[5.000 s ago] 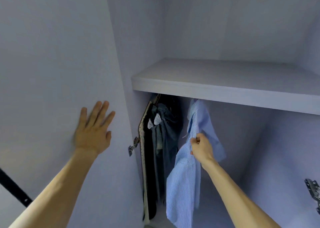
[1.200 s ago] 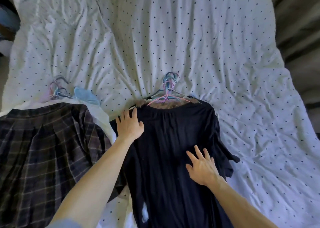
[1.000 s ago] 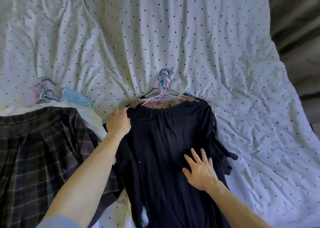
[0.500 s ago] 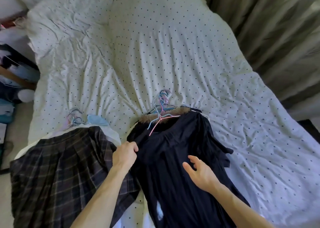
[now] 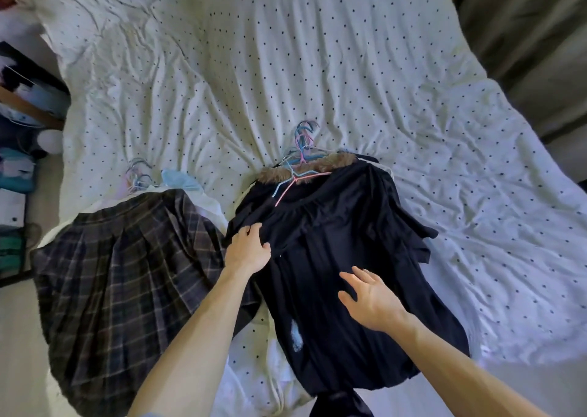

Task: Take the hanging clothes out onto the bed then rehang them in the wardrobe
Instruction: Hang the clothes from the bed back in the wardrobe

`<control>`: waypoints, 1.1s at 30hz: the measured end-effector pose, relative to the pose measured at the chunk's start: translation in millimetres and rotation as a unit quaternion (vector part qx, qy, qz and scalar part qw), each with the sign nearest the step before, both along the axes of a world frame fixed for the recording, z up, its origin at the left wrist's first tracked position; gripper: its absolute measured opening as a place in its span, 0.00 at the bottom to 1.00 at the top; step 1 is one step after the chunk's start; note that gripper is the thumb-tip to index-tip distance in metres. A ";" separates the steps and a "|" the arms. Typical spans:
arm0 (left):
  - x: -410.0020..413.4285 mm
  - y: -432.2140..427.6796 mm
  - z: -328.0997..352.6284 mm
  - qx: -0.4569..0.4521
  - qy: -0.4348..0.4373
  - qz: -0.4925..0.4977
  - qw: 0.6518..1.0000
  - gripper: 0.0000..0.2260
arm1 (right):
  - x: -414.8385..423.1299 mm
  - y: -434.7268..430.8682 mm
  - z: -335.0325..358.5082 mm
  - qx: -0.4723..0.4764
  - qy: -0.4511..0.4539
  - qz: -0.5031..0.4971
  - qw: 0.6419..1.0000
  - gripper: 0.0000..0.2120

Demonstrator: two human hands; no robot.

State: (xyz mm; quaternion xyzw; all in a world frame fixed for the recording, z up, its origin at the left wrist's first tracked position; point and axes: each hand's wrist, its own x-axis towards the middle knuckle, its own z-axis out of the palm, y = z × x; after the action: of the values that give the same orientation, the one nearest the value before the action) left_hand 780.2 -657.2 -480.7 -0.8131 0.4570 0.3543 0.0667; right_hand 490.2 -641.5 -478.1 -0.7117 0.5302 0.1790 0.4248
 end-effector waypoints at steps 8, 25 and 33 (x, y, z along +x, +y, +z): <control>4.4 -24.9 -39.5 0.019 -0.042 -0.006 0.999 0.18 | -23.8 4.2 -35.0 0.007 0.122 0.123 0.985 0.30; -177.3 117.5 90.1 0.003 0.240 -0.130 0.962 0.09 | -71.3 63.8 104.3 0.061 -0.144 -0.378 0.913 0.14; -331.9 169.2 171.0 -0.013 0.287 -0.308 0.907 0.11 | -215.8 183.5 180.8 -0.084 -0.194 -0.477 0.853 0.05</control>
State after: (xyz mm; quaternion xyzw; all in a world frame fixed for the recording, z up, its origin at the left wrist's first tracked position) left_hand 448.3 -488.0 -309.7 -0.4959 0.6884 0.5286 0.0278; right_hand 274.4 -458.0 -297.4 -0.4247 0.7245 -0.2325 0.4906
